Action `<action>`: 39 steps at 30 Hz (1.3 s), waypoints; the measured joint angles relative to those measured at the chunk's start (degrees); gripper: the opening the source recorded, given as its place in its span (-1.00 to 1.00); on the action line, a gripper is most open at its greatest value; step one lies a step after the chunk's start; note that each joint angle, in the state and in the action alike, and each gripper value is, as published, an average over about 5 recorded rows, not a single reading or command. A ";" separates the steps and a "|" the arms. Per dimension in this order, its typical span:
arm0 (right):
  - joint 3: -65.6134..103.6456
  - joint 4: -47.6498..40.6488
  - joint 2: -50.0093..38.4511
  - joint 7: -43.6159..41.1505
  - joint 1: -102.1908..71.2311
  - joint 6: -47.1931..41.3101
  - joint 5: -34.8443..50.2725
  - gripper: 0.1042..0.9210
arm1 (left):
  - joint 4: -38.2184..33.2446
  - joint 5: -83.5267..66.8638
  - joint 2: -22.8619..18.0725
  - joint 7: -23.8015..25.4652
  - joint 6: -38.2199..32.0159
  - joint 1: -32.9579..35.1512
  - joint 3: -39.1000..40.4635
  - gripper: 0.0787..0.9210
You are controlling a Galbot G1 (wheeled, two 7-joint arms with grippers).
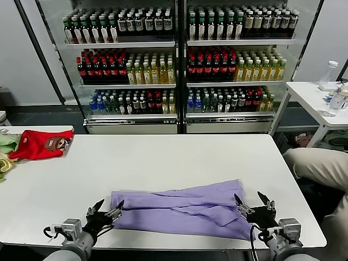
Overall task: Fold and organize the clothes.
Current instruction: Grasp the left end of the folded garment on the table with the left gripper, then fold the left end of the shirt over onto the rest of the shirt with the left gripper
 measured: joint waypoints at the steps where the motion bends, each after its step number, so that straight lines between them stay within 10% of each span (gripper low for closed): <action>1: 0.02 0.22 0.15 0.01 -0.21 0.01 -0.26 0.76 | 0.16 -0.07 -0.23 -0.61 0.23 -0.10 0.27 0.75; 27: -1.04 1.66 1.26 0.06 -2.22 0.21 -4.17 0.76 | 0.83 -0.38 -3.51 -7.00 3.06 -1.48 2.97 -0.85; 39: -1.45 1.40 0.96 0.05 -1.68 0.21 -4.50 0.76 | -1.61 6.29 -1.96 -5.02 2.12 0.94 -10.05 -0.92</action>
